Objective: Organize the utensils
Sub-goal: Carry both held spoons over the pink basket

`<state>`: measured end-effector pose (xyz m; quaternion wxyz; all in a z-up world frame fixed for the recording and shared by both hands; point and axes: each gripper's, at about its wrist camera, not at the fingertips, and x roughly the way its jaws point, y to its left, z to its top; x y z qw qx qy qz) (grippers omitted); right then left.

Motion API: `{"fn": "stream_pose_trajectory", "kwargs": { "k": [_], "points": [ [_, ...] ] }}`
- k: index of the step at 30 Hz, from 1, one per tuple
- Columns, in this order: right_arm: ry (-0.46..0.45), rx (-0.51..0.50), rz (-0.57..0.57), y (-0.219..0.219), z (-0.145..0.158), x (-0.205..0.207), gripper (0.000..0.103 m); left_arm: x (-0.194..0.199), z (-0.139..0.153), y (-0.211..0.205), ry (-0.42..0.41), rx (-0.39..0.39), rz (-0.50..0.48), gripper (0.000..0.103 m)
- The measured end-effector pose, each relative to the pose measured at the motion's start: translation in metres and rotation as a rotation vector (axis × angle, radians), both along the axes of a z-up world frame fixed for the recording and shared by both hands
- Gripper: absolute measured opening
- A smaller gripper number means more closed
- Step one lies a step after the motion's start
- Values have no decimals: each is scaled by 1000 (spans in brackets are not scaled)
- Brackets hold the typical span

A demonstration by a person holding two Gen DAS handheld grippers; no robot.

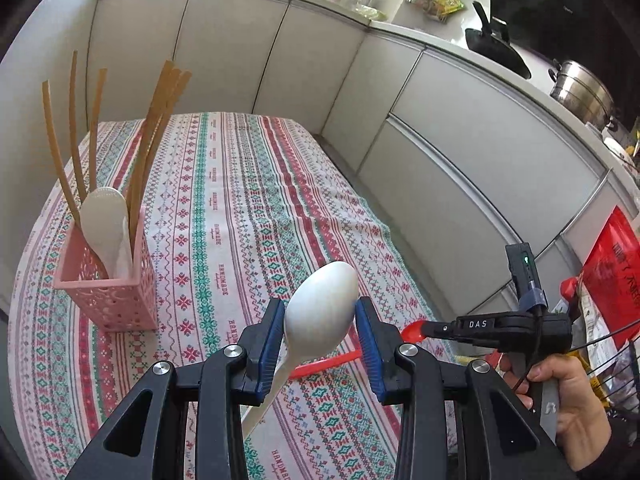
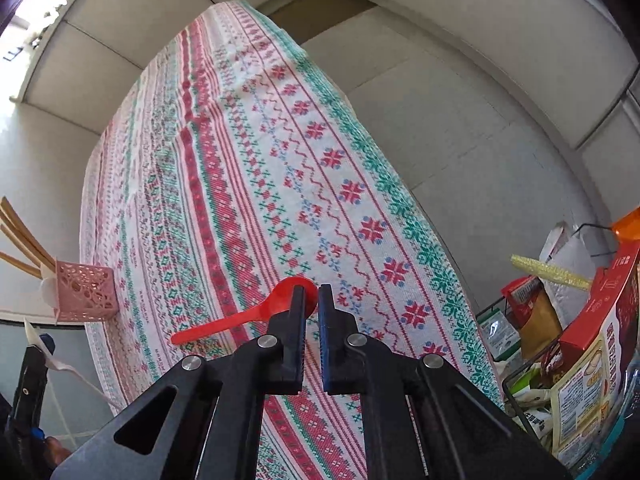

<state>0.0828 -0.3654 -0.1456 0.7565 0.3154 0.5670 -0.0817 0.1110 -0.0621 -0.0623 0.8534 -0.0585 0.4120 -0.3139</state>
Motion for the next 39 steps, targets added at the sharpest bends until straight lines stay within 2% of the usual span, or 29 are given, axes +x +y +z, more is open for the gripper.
{"fn": "stream_pose_trajectory", "kwargs": {
  "k": [11,15,19,24,27,31,39],
  "points": [
    [-206,-90,127,39,75,4,1,13,40,56,-112,-208,144,37],
    [-287,-117,138,51,100,3,1,28,51,80,-138,-277,191,37],
    [-348,-110,153,61,116,7,1,45,57,95,-172,-277,204,37],
    [-379,-118,183,74,125,20,1,69,50,104,-203,-273,206,37],
    [-399,-110,192,79,129,26,1,81,46,107,-248,-251,219,37],
    [-407,-126,215,89,132,33,1,95,41,108,-282,-230,238,37],
    [-419,-127,232,99,137,36,1,103,27,104,-315,-237,187,37]
  ]
}}
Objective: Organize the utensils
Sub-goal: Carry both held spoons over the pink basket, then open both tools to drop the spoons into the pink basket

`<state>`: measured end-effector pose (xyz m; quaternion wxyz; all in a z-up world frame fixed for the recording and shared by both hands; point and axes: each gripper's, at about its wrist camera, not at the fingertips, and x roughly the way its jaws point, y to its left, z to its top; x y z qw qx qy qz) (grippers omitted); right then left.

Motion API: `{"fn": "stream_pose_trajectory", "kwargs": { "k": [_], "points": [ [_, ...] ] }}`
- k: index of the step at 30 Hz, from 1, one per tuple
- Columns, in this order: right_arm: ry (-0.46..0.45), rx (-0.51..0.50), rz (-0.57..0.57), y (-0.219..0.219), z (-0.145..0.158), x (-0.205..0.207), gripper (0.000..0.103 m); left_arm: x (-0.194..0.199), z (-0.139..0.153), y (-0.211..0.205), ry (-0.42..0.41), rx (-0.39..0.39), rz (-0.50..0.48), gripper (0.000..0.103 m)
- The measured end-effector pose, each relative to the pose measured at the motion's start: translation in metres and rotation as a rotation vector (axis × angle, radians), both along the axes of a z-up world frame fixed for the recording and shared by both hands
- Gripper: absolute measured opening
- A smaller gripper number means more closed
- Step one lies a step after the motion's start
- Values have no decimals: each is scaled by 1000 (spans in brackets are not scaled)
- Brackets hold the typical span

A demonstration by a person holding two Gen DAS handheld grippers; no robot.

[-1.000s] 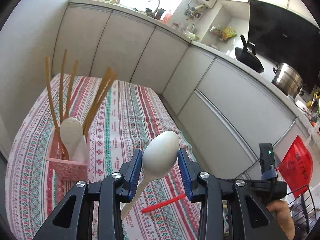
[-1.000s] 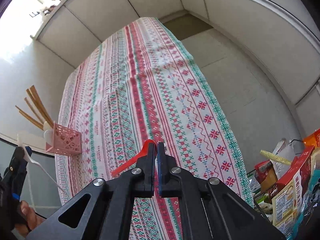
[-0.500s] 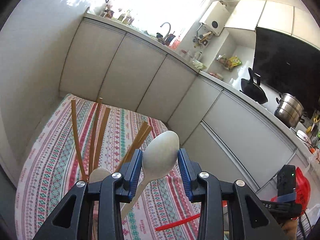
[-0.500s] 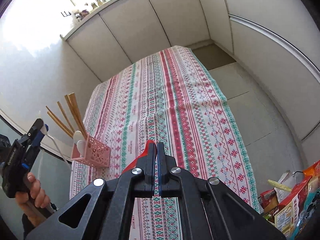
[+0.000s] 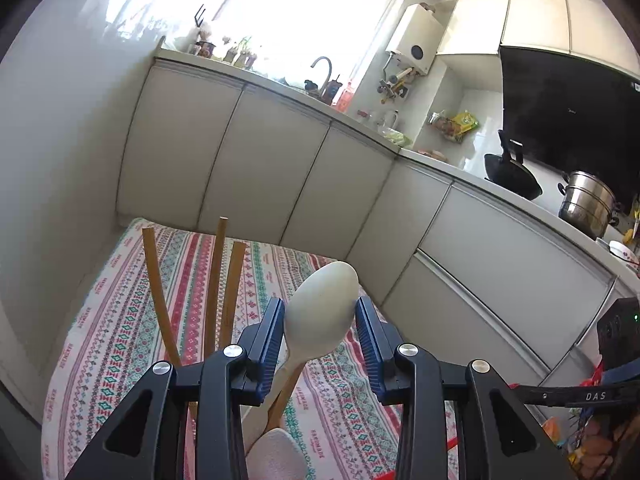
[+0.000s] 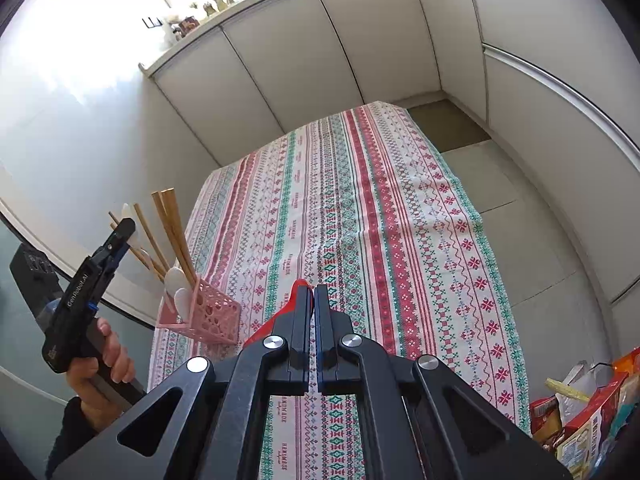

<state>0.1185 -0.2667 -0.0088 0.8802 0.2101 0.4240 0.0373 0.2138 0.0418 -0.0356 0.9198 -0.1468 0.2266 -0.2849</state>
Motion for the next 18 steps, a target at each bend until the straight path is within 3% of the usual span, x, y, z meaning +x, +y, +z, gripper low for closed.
{"fn": "stream_pose_trajectory", "kwargs": {
  "k": [7,12,18],
  "points": [
    [3,-20,4,9,0,1,1,3,-24,11,41,26,17,38],
    [-4,-14,2,14,2,3,1,-1,-25,14,70,86,23,55],
    [-36,-22,6,22,11,1,1,-16,-14,11,113,172,36,68]
  ]
}}
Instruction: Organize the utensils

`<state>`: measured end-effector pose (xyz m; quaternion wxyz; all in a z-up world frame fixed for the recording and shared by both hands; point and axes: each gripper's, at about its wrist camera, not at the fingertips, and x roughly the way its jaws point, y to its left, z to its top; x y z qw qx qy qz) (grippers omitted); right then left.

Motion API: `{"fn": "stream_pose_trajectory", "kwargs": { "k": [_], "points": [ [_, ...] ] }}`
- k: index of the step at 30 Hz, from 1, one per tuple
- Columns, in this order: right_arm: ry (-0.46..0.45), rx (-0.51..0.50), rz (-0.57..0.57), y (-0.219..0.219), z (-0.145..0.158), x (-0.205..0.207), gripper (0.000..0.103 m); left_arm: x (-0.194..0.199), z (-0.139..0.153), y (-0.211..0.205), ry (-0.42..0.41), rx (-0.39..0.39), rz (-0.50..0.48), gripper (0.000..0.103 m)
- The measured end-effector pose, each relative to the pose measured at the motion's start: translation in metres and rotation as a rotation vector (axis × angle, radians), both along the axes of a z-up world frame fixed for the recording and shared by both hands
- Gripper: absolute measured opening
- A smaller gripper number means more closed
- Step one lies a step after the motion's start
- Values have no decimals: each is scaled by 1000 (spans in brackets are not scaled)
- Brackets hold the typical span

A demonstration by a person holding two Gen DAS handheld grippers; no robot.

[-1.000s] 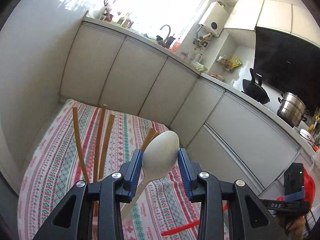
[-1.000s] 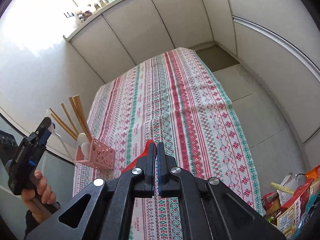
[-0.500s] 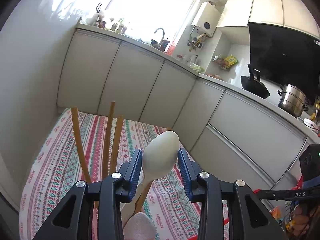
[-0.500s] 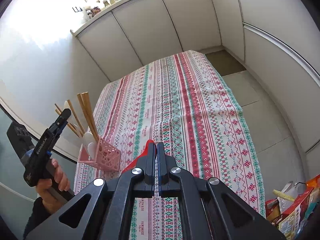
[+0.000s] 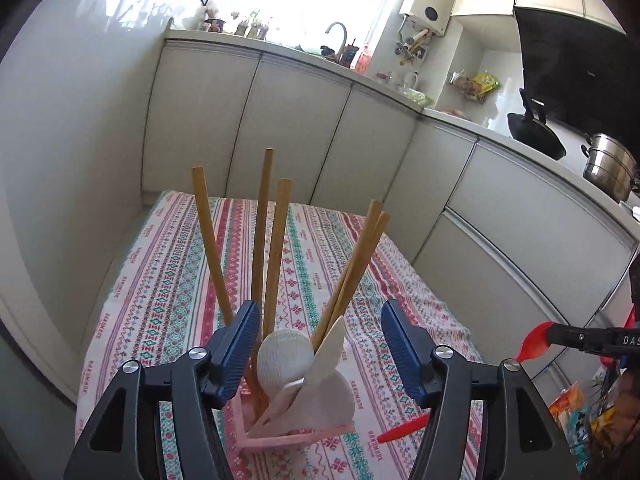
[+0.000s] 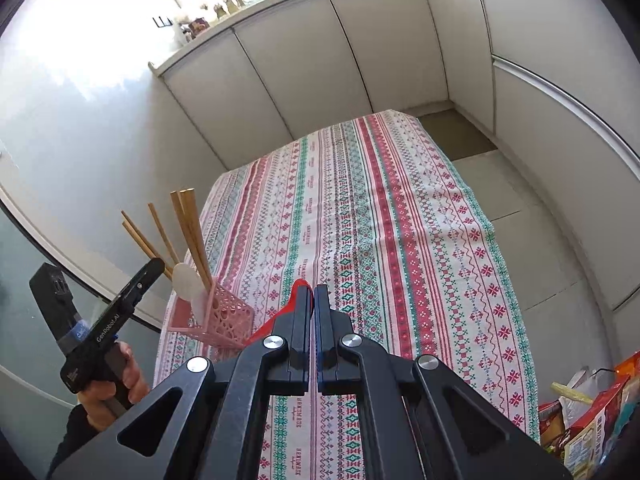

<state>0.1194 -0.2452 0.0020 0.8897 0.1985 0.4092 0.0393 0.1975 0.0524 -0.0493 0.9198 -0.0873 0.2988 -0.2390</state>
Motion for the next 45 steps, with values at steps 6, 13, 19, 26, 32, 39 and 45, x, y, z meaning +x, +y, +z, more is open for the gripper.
{"fn": "stream_pose_trajectory", "kwargs": {
  "k": [6,13,19,26,32,39,45],
  "points": [
    [-58,12,-9,0,20,-8,1,-24,17,1,82,118,53,80],
    [-144,-29,11,26,61,-10,1,-46,0,22,348,295,222,85],
    [-163,-132,98,87,72,9,1,-59,-43,45,468,272,295,85],
    [-120,-321,195,158,51,45,1,-53,-55,55,515,280,307,85],
    [-48,-391,243,192,28,69,1,-43,-54,66,516,256,323,85],
    [-24,-391,299,219,19,84,3,-40,-54,68,524,255,327,85],
    [-23,-228,298,198,35,71,32,-47,-48,60,518,274,312,86]
  ]
}}
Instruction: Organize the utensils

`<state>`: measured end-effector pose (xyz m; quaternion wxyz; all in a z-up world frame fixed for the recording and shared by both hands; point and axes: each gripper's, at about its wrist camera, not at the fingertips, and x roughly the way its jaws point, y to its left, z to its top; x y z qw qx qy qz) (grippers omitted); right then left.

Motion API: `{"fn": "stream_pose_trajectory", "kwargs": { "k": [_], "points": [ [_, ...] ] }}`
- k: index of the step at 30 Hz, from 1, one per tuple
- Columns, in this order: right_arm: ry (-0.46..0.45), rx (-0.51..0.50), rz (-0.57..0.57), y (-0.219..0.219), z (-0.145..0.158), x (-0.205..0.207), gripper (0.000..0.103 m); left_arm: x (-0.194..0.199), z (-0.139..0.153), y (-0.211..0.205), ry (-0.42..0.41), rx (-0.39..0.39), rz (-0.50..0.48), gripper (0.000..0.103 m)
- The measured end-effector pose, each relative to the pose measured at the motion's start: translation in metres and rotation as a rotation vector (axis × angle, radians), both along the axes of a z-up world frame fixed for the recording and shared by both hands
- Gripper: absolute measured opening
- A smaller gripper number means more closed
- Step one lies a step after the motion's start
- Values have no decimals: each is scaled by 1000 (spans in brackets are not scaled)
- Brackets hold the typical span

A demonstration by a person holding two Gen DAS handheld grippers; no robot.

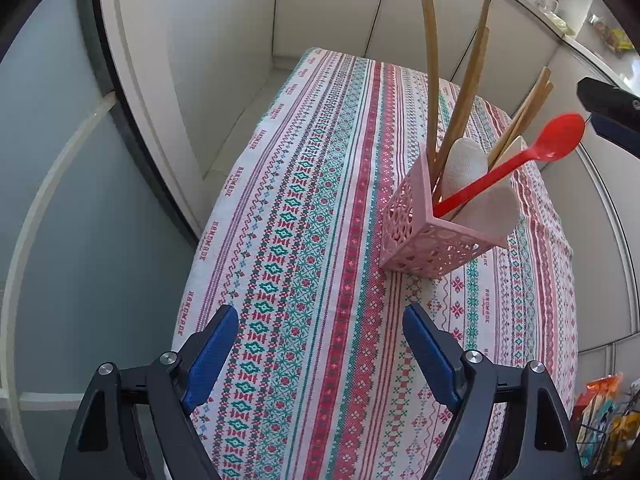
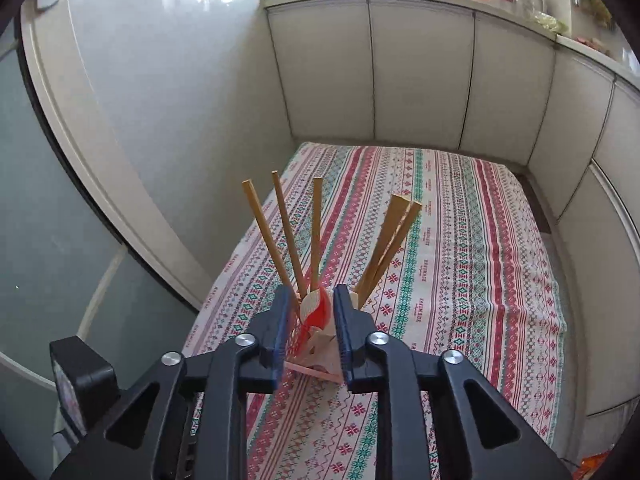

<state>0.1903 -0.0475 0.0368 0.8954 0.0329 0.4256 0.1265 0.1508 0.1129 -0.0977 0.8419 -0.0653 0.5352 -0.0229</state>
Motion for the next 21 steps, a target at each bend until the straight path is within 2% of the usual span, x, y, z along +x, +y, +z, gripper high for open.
{"fn": "stream_pose_trajectory", "kwargs": {
  "k": [2,7,9,11,12,14,17,21],
  "points": [
    [-19,27,-23,-14,8,-13,43,-5,5,-5,11,8,-4,86],
    [-32,52,-93,-61,19,-60,54,-27,26,-26,-27,41,-36,92],
    [-37,53,-120,-79,21,-81,61,-39,37,-34,-56,58,-46,98],
    [-37,43,-141,-92,22,-103,74,-52,50,-42,-93,80,-54,103],
    [-38,38,-151,-97,23,-114,77,-59,57,-46,-115,93,-59,103],
    [-37,27,-178,-108,21,-136,91,-73,71,-54,-150,116,-74,103],
    [-41,2,-213,-120,20,-162,103,-93,92,-65,-201,133,-103,103],
    [-56,2,-255,-137,22,-187,103,-118,116,-76,-278,145,-119,103]
  ]
}}
